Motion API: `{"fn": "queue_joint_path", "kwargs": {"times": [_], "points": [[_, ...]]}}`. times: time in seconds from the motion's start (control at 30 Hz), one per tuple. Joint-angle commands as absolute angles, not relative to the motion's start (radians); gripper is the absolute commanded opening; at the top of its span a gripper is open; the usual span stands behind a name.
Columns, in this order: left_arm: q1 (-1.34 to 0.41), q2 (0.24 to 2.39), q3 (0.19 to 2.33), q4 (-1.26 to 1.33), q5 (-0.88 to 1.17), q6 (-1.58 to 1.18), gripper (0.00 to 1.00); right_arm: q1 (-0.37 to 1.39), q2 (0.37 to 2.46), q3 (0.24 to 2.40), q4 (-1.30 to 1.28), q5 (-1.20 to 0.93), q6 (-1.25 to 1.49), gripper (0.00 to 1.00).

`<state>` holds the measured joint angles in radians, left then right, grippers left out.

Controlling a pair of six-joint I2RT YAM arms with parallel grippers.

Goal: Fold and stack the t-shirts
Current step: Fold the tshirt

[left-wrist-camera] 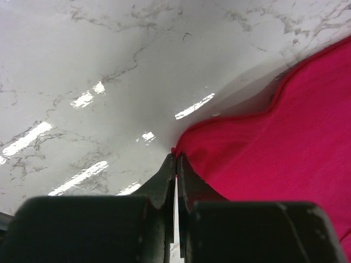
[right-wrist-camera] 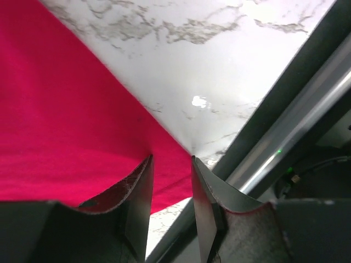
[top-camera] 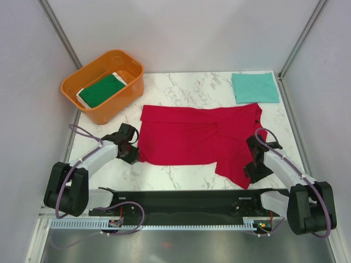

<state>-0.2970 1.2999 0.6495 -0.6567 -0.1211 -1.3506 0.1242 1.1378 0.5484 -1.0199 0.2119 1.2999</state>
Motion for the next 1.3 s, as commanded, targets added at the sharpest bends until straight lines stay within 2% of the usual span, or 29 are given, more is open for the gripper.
{"fn": "queue_joint_path", "kwargs": {"times": [0.0,0.33,0.53,0.77,1.0,1.27], "points": [[-0.298,1.310,0.701,-0.655,-0.147,-1.401,0.02,0.132,1.120,0.551,-0.970,0.238,1.344,0.41],[-0.298,1.353,0.752,-0.657,-0.164,-1.402,0.02,0.132,1.209,0.526,-0.736,0.252,1.301,0.38],[-0.296,1.371,0.761,-0.657,-0.209,-1.419,0.02,0.130,1.255,0.638,-0.716,0.394,1.254,0.39],[-0.296,1.447,0.804,-0.657,-0.216,-1.420,0.02,0.129,1.390,0.753,-0.683,0.423,1.149,0.40],[-0.298,1.420,0.796,-0.657,-0.221,-1.439,0.02,0.130,1.246,0.824,-0.923,0.445,1.169,0.42],[-0.298,1.436,0.796,-0.657,-0.189,-1.442,0.02,0.127,1.151,0.709,-0.957,0.338,1.219,0.40]]}}
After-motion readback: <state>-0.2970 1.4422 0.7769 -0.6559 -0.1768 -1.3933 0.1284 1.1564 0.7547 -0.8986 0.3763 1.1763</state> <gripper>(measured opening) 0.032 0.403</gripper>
